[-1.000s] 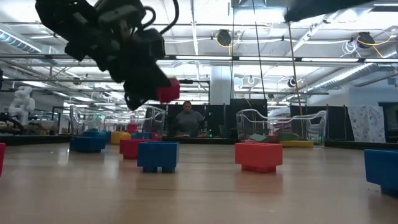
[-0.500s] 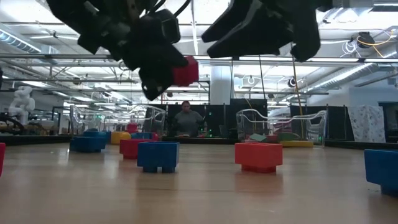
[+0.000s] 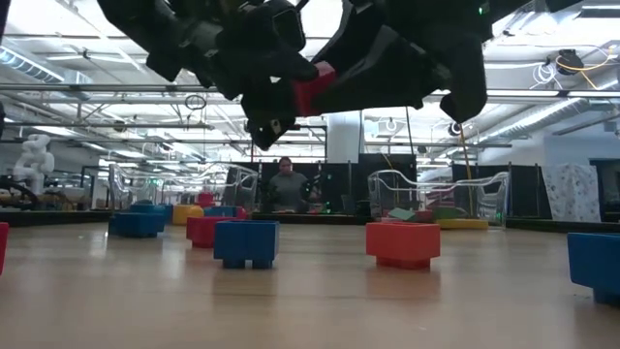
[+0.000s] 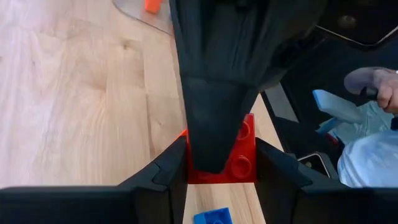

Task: Sort blocks by size
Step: Put the 4 stud red game piece into the bottom transparent bin

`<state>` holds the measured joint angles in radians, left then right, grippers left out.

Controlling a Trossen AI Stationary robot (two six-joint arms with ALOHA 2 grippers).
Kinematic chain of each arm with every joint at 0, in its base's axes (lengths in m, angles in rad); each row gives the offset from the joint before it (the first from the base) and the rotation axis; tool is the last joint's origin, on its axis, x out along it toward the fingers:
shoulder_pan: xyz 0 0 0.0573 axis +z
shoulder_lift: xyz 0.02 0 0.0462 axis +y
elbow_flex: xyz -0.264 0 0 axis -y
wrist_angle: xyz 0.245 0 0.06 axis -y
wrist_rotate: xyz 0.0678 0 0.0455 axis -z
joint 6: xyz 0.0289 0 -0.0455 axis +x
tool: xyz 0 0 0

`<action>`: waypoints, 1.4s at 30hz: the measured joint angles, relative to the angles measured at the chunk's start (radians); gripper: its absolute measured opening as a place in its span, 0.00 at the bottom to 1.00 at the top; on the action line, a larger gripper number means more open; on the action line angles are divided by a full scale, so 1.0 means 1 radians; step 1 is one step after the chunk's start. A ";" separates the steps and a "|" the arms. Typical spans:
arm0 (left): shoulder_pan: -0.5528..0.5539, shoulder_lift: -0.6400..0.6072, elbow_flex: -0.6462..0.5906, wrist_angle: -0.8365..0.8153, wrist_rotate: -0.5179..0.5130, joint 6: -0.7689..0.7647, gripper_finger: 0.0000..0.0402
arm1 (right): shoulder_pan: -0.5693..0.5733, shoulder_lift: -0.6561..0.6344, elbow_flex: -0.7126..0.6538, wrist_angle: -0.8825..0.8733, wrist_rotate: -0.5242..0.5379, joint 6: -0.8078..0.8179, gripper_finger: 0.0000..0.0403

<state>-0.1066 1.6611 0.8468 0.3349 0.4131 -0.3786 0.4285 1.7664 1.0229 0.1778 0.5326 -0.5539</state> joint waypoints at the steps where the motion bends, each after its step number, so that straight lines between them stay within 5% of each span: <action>1: 0.000 0.005 0.004 -0.002 0.002 0.000 0.36 | -0.003 0.000 0.000 -0.001 -0.018 0.000 0.49; 15: 0.001 0.019 0.019 -0.003 0.008 -0.008 0.36 | -0.009 0.000 0.001 -0.011 -0.036 0.001 0.18; 23: 0.029 0.006 0.019 -0.093 -0.003 0.004 0.72 | 0.046 -0.035 0.001 -0.151 0.122 0.228 0.18; 27: 0.040 -0.029 0.019 -0.230 -0.090 0.027 0.77 | 0.105 -0.114 0.001 -0.343 0.153 0.468 0.18; 36: -0.015 -0.172 0.018 -0.581 -0.528 0.045 0.78 | 0.325 -0.323 0.001 -0.823 0.146 1.169 0.18; 42: -0.093 -0.243 0.012 -0.808 -0.679 -0.023 0.78 | 0.501 -0.359 0.001 -1.068 0.056 1.636 0.18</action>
<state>-0.1995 1.4178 0.8593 -0.4735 -0.2655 -0.4015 0.9296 1.4071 1.0237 -0.8898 0.5882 1.0818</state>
